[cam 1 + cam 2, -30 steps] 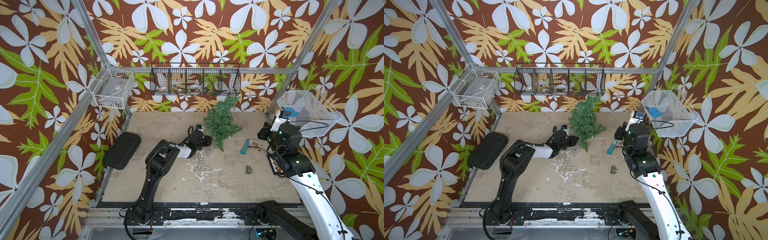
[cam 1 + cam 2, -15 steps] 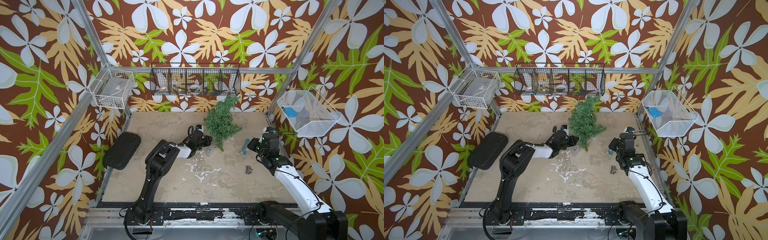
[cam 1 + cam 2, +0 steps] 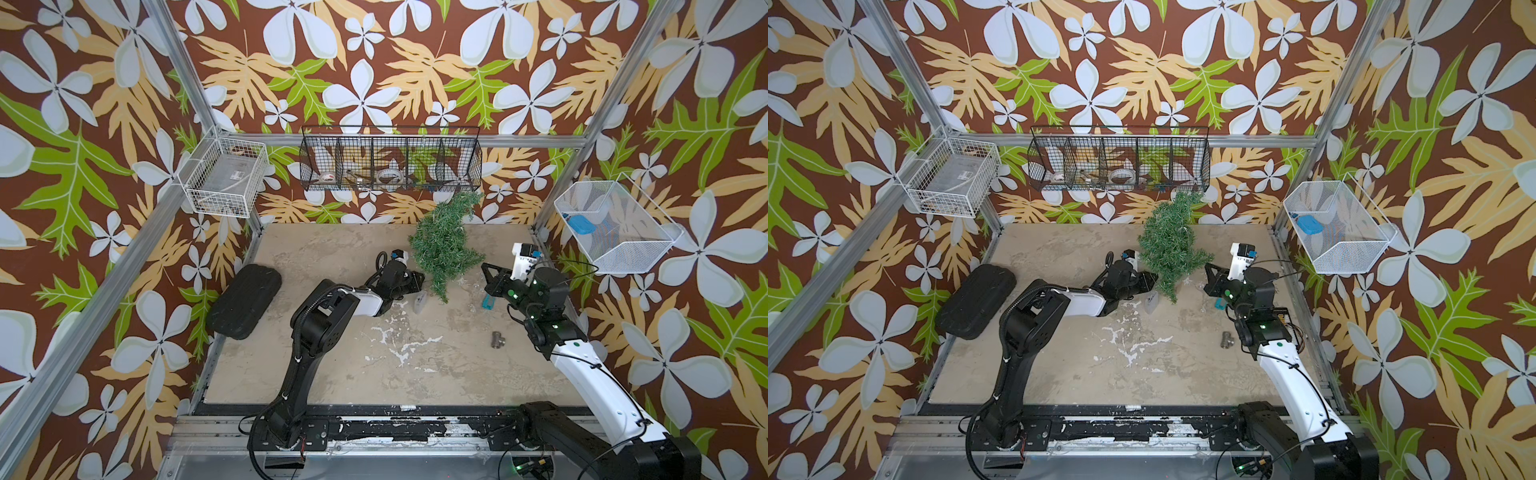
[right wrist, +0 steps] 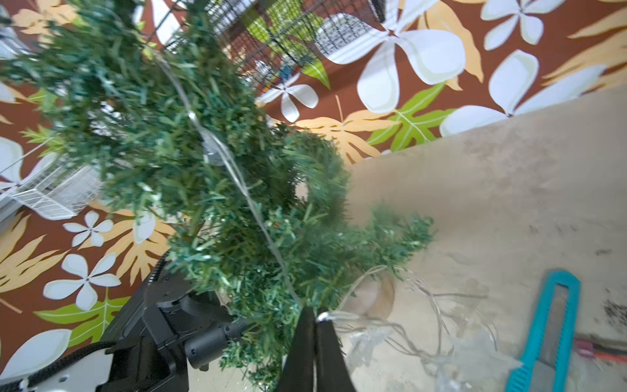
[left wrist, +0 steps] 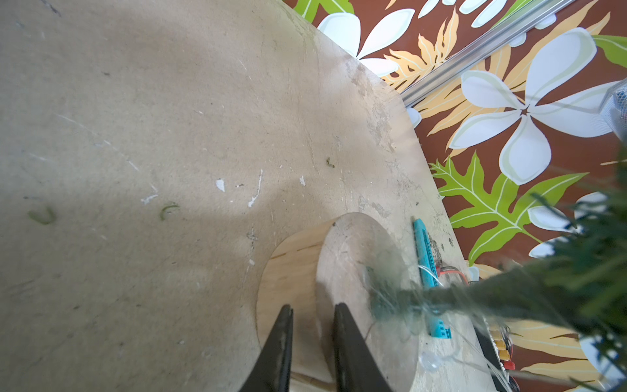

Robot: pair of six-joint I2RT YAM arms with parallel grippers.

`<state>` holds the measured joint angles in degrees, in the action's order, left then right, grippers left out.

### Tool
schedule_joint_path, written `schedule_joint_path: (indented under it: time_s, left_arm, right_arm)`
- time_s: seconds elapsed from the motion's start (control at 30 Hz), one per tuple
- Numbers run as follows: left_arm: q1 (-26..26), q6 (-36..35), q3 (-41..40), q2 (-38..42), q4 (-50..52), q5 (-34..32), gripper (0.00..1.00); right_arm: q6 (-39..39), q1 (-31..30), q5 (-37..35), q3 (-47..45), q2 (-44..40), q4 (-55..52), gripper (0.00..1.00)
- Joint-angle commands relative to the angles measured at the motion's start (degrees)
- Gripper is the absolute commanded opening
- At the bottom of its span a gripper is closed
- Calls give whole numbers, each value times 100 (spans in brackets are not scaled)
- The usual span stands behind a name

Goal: Remove string lights from the small christmas tree
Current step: Remove the light string from the Christmas tree.

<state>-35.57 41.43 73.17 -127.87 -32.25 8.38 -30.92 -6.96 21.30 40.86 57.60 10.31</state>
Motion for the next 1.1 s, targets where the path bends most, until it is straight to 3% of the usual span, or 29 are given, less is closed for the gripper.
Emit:
schedule_joint_path:
  time_s: [0.0, 1.07]
  left_arm:
    - [55, -170, -101, -185, 2408, -434, 23]
    - [59, -170, -30, -212, 2478, -471, 23]
  right_arm:
    - [337, -156, 294, 111, 119, 466, 0]
    - [388, -251, 503, 83, 1361, 1495, 20]
